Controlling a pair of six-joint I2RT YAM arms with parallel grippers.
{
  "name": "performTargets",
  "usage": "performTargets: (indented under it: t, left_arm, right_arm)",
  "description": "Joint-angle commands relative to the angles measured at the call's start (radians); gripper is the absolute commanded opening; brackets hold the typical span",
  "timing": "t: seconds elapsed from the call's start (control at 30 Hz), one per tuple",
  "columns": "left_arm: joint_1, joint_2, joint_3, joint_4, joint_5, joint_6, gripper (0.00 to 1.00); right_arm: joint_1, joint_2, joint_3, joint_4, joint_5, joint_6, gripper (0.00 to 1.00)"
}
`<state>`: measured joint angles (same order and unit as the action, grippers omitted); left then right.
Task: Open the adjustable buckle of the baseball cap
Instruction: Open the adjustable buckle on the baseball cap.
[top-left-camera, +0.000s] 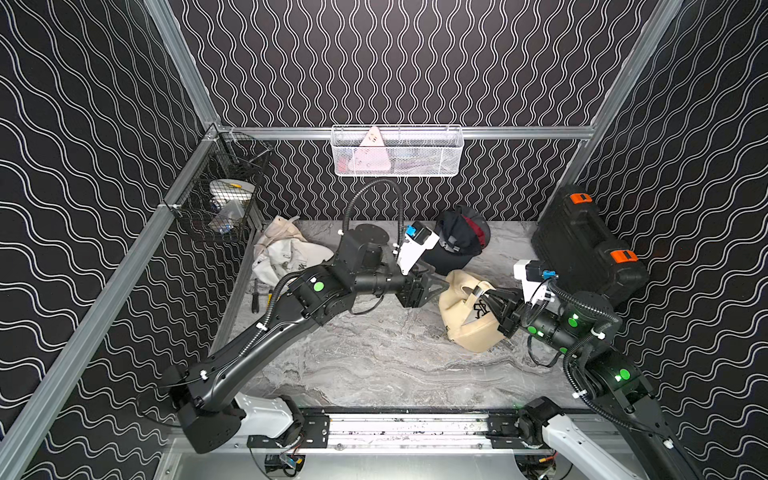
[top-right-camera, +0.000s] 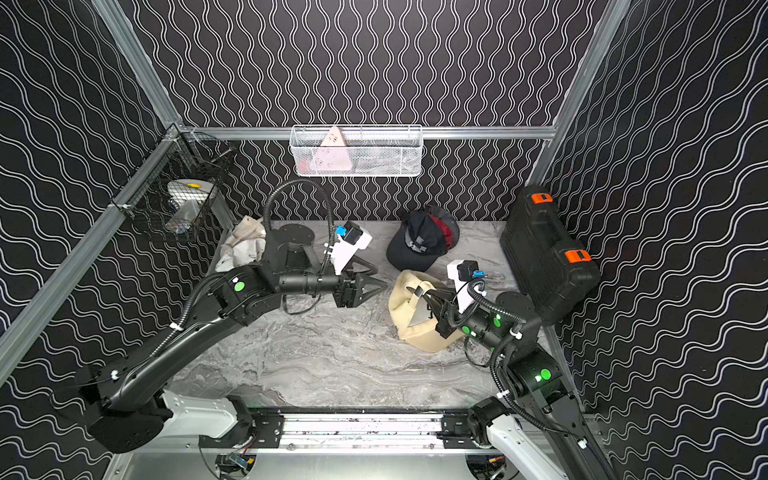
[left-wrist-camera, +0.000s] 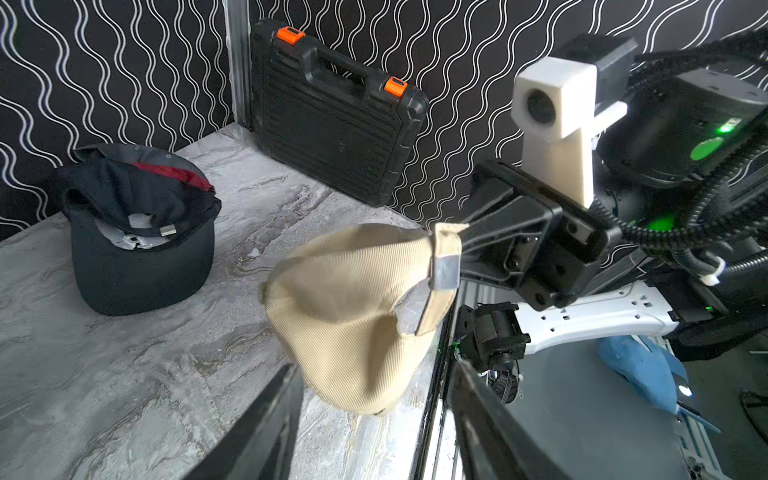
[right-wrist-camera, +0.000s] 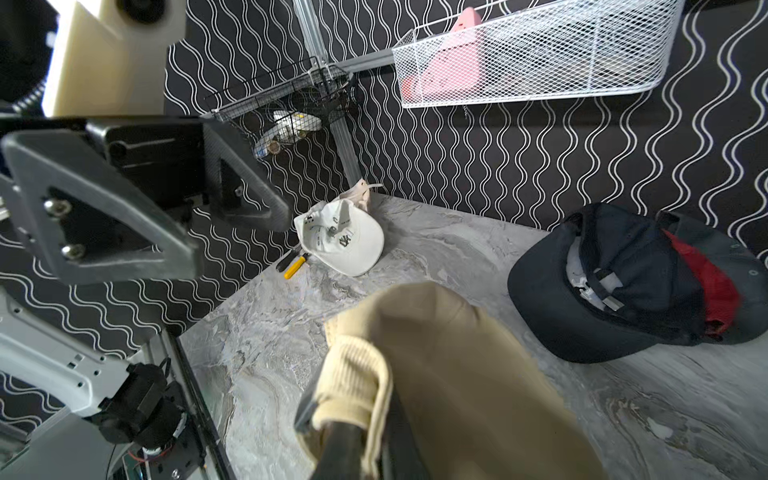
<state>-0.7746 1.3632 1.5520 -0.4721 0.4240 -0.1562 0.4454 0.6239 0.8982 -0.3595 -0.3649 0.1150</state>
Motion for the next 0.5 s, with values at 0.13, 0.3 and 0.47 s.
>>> performTargets:
  t: [0.13,0.3,0.47]
  left_arm:
    - [-0.004,0.110,0.122,-0.003,0.104,0.001,0.58]
    - [-0.025,0.190,0.212,-0.088,0.138,0.042,0.55]
    - [-0.046,0.240,0.280,-0.172,0.174,0.087,0.54]
  right_arm:
    - [0.004,0.009,-0.001,-0.010,-0.055,-0.034,0.04]
    - [0.004,0.017,0.004,-0.010,-0.065,-0.041,0.04]
    - [0.038,0.026,0.008,-0.012,-0.064,-0.044,0.04]
